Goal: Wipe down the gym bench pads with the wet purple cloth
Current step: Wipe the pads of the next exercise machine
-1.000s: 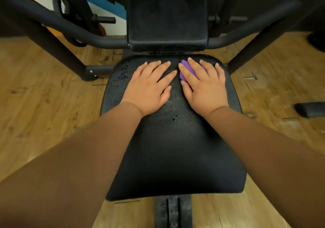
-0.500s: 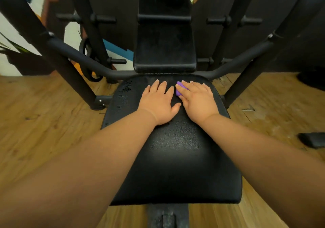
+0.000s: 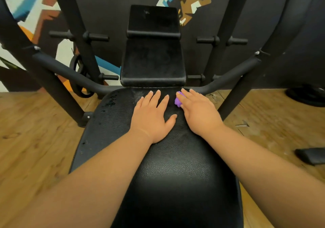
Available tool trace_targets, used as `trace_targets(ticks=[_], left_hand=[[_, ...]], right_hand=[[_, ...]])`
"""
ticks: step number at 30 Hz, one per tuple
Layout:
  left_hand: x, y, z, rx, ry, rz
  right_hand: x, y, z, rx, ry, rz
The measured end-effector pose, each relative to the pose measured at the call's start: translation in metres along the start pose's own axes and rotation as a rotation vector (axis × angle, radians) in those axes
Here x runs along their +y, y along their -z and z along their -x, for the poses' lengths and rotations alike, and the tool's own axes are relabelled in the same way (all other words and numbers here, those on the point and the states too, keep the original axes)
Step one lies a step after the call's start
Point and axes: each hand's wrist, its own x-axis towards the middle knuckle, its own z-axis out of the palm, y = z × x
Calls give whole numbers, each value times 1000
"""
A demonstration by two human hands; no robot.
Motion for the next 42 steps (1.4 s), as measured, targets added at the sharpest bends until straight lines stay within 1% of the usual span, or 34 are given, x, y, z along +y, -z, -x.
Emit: trace_targets(ticks=[2,5,8,12,16,19,24,27,30,34,37,40,42], left_hand=[[-1,-1,-1,14,0,8],[-1,1,2,-5,-10,-10],[1,2,5,-14,-12,-24],[3,5,8,-2,-21,-58],[4,4,10,51,-118,-63],[3,5,8,16,-134,-52],[12,12,2,-19,-100,-36],[22,11,3,-32,-62,-24],[24,3,7,-44,-52,-40],[23,0,9,-17,-48,-37],[22,-2,10,-12,-58,-46],[22,-3,11,-15,-56,-43],[22,-5,12,-10,-60,-25]], right_hand=[[5,3,-7,-4,34,-20],[6,5,8,-17,60,-38],[8,8,21,-36,60,-77],[9,22,-3,-66,25,-66],[12,13,11,-31,8,-118],[19,6,26,-22,31,-174],[19,17,-2,-59,29,-161],[19,12,10,-27,12,-178],[22,4,33,35,53,-245],[29,5,15,42,50,-277],[29,5,7,87,44,-328],[34,-4,25,139,107,-371],[40,-6,32,129,144,-386]])
